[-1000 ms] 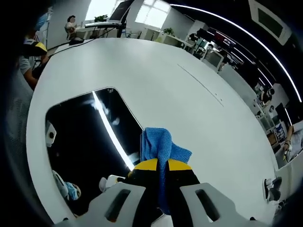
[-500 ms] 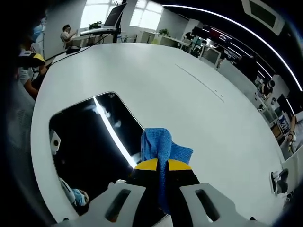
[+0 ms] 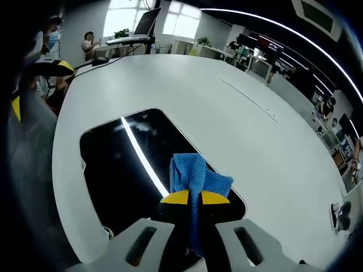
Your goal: Wipe the mirror surface with the cleaning cloth until all visible marks leave the cleaned area.
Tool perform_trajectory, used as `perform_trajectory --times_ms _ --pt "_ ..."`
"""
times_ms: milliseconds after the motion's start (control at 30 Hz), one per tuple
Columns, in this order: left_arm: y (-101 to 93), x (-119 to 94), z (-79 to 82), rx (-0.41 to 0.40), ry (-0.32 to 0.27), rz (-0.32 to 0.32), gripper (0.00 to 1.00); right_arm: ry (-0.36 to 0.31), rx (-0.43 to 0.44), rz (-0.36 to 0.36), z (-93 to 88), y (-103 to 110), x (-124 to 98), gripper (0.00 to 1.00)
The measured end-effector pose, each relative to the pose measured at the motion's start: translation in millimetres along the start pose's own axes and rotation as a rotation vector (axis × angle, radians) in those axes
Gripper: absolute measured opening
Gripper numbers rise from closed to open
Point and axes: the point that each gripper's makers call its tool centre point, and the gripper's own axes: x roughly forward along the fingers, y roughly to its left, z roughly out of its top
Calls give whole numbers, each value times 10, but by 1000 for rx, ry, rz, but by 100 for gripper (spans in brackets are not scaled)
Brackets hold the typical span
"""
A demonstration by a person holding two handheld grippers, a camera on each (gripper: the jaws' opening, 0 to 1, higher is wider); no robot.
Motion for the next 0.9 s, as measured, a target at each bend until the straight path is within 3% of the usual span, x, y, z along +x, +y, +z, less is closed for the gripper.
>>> perform_trajectory --times_ms 900 --pt "19 3 14 -4 -13 8 83 -29 -2 83 -194 569 -380 0"
